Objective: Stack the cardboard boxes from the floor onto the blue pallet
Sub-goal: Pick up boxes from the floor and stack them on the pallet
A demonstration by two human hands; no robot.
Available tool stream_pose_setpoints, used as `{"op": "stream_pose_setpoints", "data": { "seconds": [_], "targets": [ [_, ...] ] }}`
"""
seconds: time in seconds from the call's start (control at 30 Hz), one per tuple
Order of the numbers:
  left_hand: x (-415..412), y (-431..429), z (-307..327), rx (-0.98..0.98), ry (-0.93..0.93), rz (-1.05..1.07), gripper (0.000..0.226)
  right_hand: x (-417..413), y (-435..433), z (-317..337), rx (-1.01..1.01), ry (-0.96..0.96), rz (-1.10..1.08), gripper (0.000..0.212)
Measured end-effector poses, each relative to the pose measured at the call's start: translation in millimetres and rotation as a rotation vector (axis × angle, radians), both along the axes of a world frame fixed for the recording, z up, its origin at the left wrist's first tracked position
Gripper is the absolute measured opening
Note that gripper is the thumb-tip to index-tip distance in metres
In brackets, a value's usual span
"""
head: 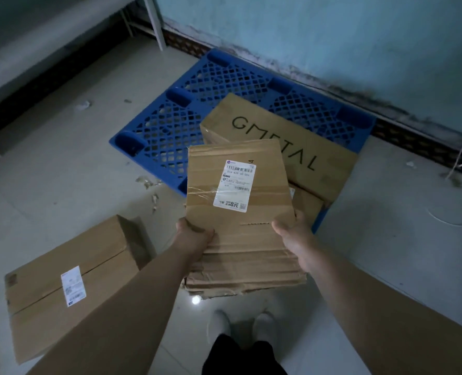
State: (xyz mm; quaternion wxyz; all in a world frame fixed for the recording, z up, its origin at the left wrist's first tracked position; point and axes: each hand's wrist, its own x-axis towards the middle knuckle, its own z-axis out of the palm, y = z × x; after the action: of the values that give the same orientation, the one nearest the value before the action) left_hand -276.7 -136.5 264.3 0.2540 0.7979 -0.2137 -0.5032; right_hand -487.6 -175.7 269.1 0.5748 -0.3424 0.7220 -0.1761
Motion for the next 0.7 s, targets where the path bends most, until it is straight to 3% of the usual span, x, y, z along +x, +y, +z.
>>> {"op": "stream_pose_setpoints", "data": {
  "seconds": [0.2, 0.37, 0.5, 0.7],
  "targets": [
    [-29, -74, -4, 0.037, 0.092, -0.053, 0.066, -31, -58, 0, 0.000, 0.044, -0.063, 0.057],
    [-36, -142, -18, 0.040, 0.076, -0.130, 0.088, -40, -119, -16, 0.048, 0.066, -0.121, 0.058],
    [-42, -182, -30, 0.092, 0.073, -0.131, 0.078, -48, -163, -33, 0.096, 0.062, -0.126, 0.059],
    [-78, -223, -58, 0.143, 0.074, -0.105, 0.085, -77, -221, -68, 0.104, 0.226, -0.078, 0.066]
  ]
}}
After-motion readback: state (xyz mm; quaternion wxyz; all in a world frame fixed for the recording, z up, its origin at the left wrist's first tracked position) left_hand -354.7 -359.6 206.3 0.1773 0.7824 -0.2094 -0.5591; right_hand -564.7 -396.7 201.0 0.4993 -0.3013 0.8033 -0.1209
